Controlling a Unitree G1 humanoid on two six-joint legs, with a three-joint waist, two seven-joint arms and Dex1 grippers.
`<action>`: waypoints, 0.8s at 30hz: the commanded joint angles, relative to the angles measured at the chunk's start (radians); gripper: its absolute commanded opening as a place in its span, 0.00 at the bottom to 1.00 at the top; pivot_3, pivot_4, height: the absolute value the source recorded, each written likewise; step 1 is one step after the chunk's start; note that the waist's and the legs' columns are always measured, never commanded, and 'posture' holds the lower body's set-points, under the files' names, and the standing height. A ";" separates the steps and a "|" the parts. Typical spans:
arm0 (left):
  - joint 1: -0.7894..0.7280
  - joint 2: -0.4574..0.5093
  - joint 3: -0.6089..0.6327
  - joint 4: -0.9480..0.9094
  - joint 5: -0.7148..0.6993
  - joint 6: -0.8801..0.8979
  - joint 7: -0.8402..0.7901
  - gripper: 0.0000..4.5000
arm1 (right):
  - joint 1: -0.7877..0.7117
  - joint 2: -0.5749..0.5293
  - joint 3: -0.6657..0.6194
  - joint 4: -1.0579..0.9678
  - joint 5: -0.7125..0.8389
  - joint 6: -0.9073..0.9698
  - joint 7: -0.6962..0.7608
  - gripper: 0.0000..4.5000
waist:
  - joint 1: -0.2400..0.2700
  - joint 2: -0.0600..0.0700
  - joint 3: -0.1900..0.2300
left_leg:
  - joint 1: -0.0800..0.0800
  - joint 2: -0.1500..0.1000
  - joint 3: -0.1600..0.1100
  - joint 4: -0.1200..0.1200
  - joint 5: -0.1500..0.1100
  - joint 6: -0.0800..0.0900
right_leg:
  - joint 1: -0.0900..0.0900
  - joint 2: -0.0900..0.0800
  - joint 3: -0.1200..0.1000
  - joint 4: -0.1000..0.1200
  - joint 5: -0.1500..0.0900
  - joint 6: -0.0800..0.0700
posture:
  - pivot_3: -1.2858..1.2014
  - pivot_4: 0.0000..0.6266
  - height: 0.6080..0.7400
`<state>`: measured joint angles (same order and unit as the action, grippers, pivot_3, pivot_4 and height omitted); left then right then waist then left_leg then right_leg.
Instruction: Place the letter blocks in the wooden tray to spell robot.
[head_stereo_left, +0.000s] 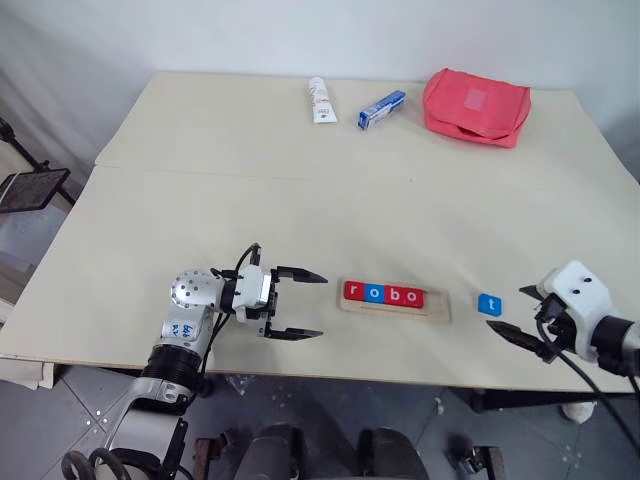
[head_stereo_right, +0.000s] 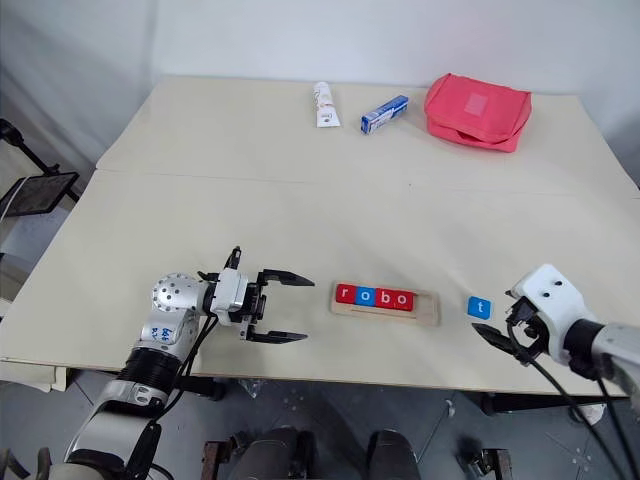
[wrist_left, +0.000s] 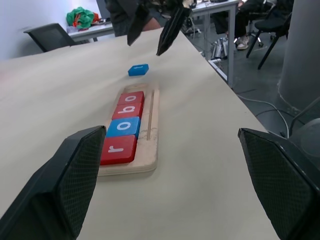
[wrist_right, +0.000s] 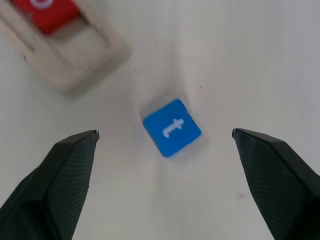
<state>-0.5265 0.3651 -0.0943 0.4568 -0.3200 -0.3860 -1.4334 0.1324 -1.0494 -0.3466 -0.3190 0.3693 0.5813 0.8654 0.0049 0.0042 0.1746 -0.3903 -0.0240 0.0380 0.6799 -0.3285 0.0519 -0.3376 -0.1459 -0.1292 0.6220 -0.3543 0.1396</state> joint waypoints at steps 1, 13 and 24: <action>0.016 0.002 0.008 -0.025 -0.015 -0.011 0.010 1.00 | -0.114 -0.071 0.112 0.179 -0.079 -0.171 0.143 1.00 | -0.003 0.000 0.000 | 0.000 0.000 0.000 0.000 0.000 0.000 | 0.000 0.000 0.000 0.000 0.000 0.000 | 0.52 0.24 1.00; 0.087 0.037 0.017 -0.117 -0.019 0.009 0.045 1.00 | -0.446 -0.039 0.387 0.594 -0.237 -0.418 0.362 0.86 | -0.003 0.000 0.000 | -0.001 0.000 -0.001 0.001 0.000 0.000 | 0.000 -0.001 -0.003 0.000 0.000 0.000 | 0.52 0.24 1.00; 0.078 0.046 0.016 -0.111 -0.018 0.011 0.055 1.00 | -0.476 -0.051 0.367 0.484 -0.213 -0.315 0.377 0.33 | -0.002 0.000 0.000 | -0.001 0.000 -0.001 0.003 0.000 0.000 | 0.001 -0.001 -0.003 0.000 0.000 0.000 | 0.52 0.24 1.00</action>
<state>-0.4406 0.4107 -0.0860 0.3630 -0.3199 -0.3697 -1.3840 -0.3325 -1.0885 0.0483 0.2277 0.1387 0.2196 1.2468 0.0029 0.0039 0.1748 -0.3912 -0.0242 0.0372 0.6828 -0.3283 0.0522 -0.3364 -0.1475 -0.1321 0.6218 -0.3542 0.1396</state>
